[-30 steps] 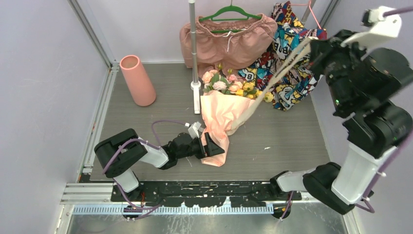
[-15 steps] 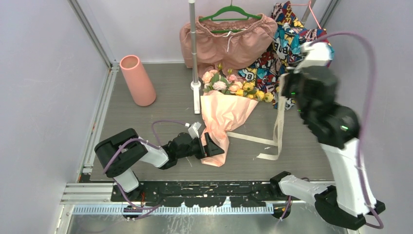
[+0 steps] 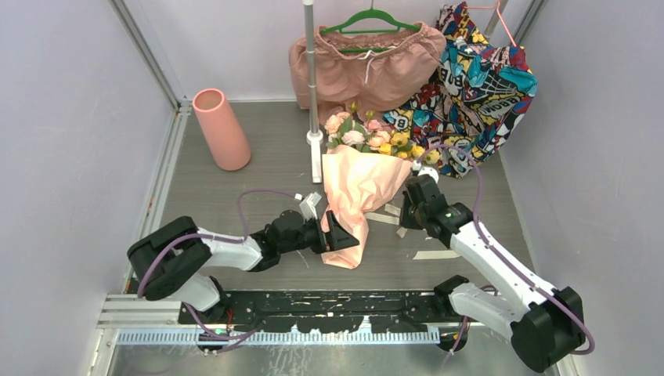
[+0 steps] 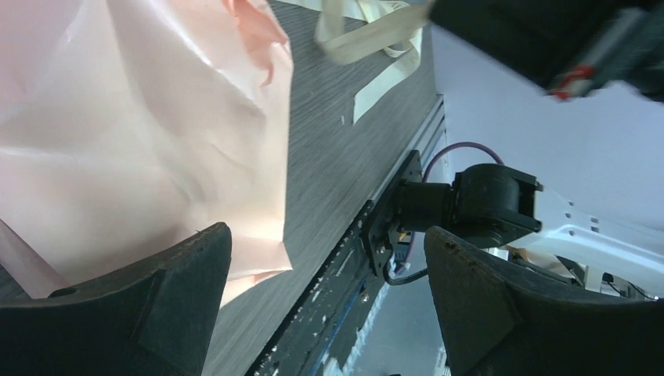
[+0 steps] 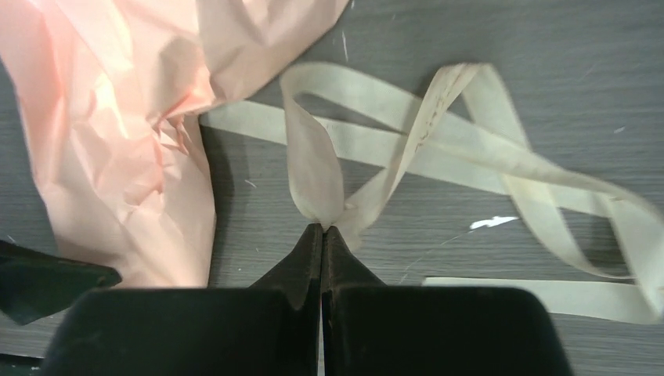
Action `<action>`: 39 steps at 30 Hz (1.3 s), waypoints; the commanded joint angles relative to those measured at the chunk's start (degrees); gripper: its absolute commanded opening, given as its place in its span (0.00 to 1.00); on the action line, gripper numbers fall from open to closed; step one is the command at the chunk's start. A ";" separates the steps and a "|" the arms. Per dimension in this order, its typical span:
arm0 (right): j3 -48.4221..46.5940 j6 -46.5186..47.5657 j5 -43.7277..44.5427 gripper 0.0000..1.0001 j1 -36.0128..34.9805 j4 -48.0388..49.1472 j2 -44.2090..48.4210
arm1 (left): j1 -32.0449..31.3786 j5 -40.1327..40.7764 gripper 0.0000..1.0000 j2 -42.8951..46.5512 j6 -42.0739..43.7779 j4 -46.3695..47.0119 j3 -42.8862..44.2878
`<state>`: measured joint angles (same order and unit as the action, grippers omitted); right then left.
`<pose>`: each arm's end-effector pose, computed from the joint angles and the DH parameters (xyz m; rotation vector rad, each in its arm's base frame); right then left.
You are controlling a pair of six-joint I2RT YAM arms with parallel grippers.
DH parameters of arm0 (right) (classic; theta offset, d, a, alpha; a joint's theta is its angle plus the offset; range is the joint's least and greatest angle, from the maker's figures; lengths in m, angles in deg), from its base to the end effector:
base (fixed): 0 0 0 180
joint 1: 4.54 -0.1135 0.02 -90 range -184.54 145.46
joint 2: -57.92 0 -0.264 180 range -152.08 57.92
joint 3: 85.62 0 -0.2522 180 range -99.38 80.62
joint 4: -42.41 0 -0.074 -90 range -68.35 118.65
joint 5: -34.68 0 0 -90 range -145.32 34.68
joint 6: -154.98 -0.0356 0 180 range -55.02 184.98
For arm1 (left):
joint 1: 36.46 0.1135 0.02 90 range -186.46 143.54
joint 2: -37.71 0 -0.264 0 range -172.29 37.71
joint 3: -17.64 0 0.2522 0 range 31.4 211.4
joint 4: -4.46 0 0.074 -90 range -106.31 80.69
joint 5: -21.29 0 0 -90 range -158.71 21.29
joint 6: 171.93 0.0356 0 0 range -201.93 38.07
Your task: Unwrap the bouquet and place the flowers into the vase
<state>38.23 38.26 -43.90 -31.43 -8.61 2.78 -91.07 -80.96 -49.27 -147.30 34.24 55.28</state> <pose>0.1738 0.0802 0.2511 0.0847 2.4271 0.1816 0.1519 -0.2269 0.1494 -0.0414 2.2630 -1.5008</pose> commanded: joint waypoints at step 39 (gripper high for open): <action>5.89 -12.05 -4.57 0.01 25.89 17.47 -21.29 | 0.31 3.39 0.94 25.67 8.15 -23.67 2.09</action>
<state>42.86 28.75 -47.35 -8.92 10.13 -22.26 -91.07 -78.60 -26.32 -141.37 12.52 55.96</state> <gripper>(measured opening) 0.028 0.936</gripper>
